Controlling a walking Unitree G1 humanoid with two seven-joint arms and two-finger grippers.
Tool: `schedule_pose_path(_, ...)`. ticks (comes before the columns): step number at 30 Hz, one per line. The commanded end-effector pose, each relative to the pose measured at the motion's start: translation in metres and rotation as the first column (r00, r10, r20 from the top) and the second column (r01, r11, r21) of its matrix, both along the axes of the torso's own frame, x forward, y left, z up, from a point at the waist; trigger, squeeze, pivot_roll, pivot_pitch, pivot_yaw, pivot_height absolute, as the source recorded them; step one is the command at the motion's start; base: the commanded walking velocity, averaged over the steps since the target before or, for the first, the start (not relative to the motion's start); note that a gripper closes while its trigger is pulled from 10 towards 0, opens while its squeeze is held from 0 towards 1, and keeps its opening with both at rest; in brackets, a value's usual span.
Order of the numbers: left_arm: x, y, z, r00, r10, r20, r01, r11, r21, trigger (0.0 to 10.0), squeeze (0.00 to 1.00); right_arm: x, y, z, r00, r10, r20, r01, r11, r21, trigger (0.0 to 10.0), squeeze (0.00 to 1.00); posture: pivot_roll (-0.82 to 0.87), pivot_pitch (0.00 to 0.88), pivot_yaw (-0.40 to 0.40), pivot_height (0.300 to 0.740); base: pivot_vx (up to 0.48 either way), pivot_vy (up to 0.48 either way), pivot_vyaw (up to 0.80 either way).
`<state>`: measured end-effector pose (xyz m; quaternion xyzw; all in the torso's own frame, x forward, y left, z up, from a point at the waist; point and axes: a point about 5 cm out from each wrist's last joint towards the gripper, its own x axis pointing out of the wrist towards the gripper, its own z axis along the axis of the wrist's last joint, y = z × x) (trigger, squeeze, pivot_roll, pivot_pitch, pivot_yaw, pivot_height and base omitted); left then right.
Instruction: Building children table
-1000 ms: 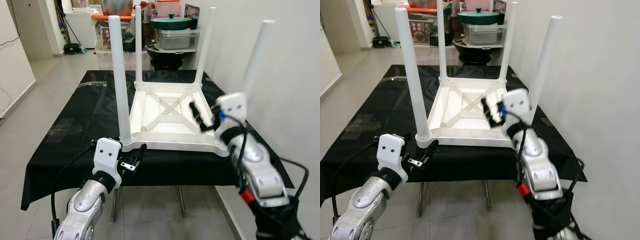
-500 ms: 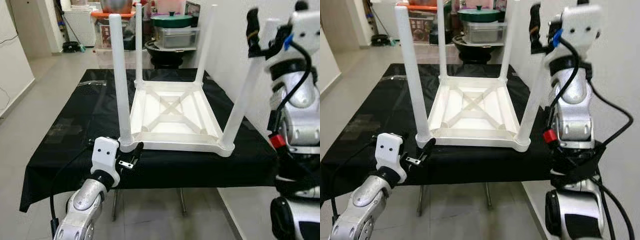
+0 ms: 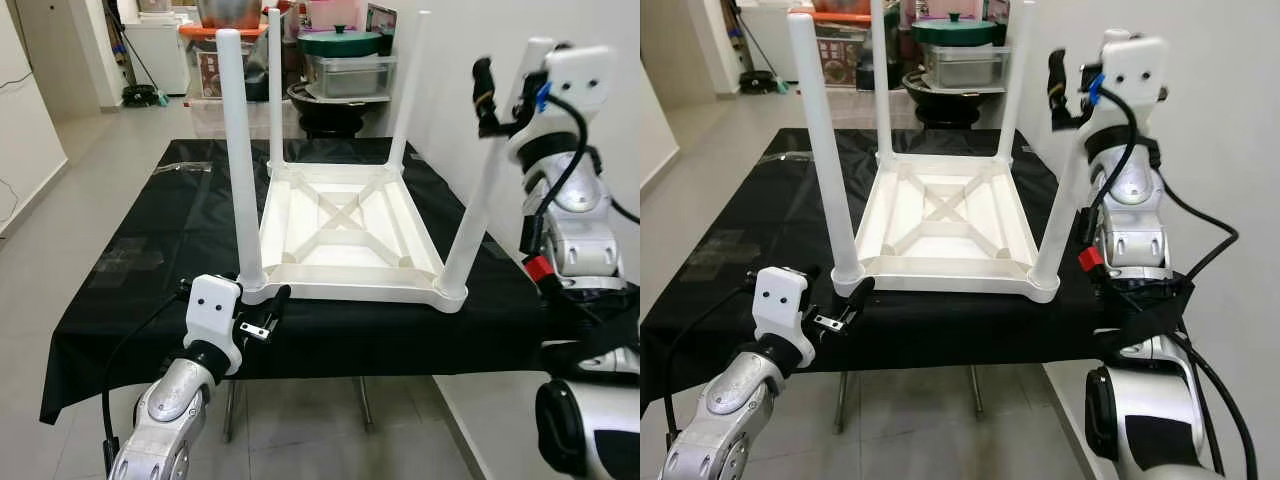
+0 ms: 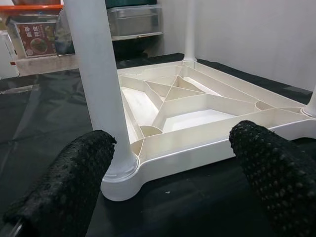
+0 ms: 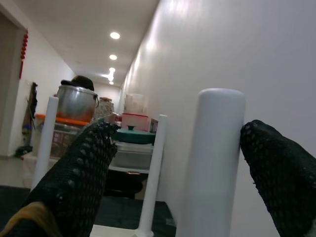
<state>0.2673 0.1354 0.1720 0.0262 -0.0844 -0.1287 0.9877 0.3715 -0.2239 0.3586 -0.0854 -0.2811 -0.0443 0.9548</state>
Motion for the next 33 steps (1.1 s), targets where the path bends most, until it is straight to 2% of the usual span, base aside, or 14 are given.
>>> schedule_pose_path(1,0.0,-0.001,-0.006,1.0,0.0,-0.019,0.0,1.0,0.011,10.0,0.0,0.002,-0.002,0.002,1.0,0.01,-0.012,-0.009,1.0,0.022,10.0,0.0,0.06,0.0,-0.06,0.74,0.0,0.0,0.0)
schedule_pose_path(3,0.0,-0.001,-0.006,1.0,0.001,-0.019,-0.001,1.0,0.01,10.0,0.0,0.01,-0.009,0.001,0.999,-0.02,-0.047,0.022,0.998,0.057,10.0,0.0,0.06,0.0,-0.06,0.74,0.0,0.0,0.0)
schedule_pose_path(10,-0.001,0.0,-0.006,1.0,0.008,-0.019,-0.008,1.0,0.011,10.0,0.0,0.013,-0.015,0.002,0.998,-0.031,-0.06,0.037,0.995,0.092,10.0,0.0,0.07,0.0,-0.067,0.74,0.0,0.0,0.0)
schedule_pose_path(11,-0.001,0.0,-0.006,1.0,0.01,-0.02,-0.01,1.0,0.013,10.0,0.0,0.015,-0.016,0.0,0.996,-0.035,-0.08,0.042,0.994,0.097,4.7,0.0,0.07,0.0,-0.067,0.74,0.0,0.0,0.0)
schedule_pose_path(14,-0.001,0.0,-0.006,1.0,0.01,-0.02,-0.01,1.0,0.013,10.0,0.0,0.016,-0.017,-0.002,0.995,-0.041,-0.09,0.05,0.994,0.101,4.7,0.0,0.07,0.0,-0.067,0.74,0.0,0.0,0.0)
schedule_pose_path(15,-0.001,0.0,-0.006,1.0,0.01,-0.02,-0.01,1.0,0.014,10.0,0.0,0.017,-0.019,-0.003,0.994,-0.046,-0.1,0.057,0.992,0.114,0.0,0.0,0.07,0.0,-0.067,0.74,0.0,0.0,0.0)
schedule_pose_path(22,-0.001,0.001,-0.006,1.0,0.008,-0.022,-0.008,1.0,0.018,10.0,0.0,0.02,-0.027,-0.007,0.99,-0.042,-0.131,0.067,0.979,0.193,0.0,0.0,0.07,0.0,-0.062,0.74,0.0,0.0,0.0)
schedule_pose_path(27,-0.001,0.0,-0.006,1.0,0.007,-0.024,-0.006,1.0,0.02,10.0,0.0,0.022,-0.024,-0.01,0.989,-0.015,-0.148,0.046,0.977,0.21,0.0,0.0,0.07,0.0,-0.061,0.74,0.0,0.0,0.0)
schedule_pose_path(28,-0.001,0.0,-0.006,1.0,0.006,-0.025,-0.006,1.0,0.019,10.0,0.0,0.027,-0.021,-0.018,0.981,0.043,-0.187,0.014,0.956,0.292,0.0,0.0,0.07,0.0,-0.061,0.74,0.0,0.0,0.0)
schedule_pose_path(30,-0.001,0.0,-0.006,1.0,0.006,-0.025,-0.006,1.0,0.019,10.0,0.0,0.027,-0.021,-0.018,0.981,0.043,-0.187,0.014,0.956,0.292,0.0,0.0,0.07,0.0,-0.061,0.74,0.0,0.0,0.0)
schedule_pose_path(31,-0.001,0.0,-0.006,1.0,0.007,-0.027,-0.006,1.0,0.017,10.0,0.0,0.03,-0.021,-0.027,0.97,0.098,-0.221,-0.001,0.916,0.401,0.0,0.0,0.07,0.0,-0.064,0.74,0.0,0.0,0.0)
schedule_pose_path(32,0.0,0.0,-0.006,1.0,0.008,-0.027,-0.007,1.0,0.016,10.0,0.0,0.034,-0.022,-0.039,0.955,0.148,-0.258,0.006,0.859,0.513,0.0,0.0,0.07,0.0,-0.065,0.74,0.0,0.0,0.0)
schedule_pose_path(33,0.0,0.0,-0.006,1.0,0.008,-0.027,-0.007,1.0,0.016,10.0,0.0,0.034,-0.022,-0.039,0.955,0.148,-0.258,0.006,0.859,0.513,0.0,0.0,0.07,0.0,-0.065,0.74,0.0,0.0,0.0)
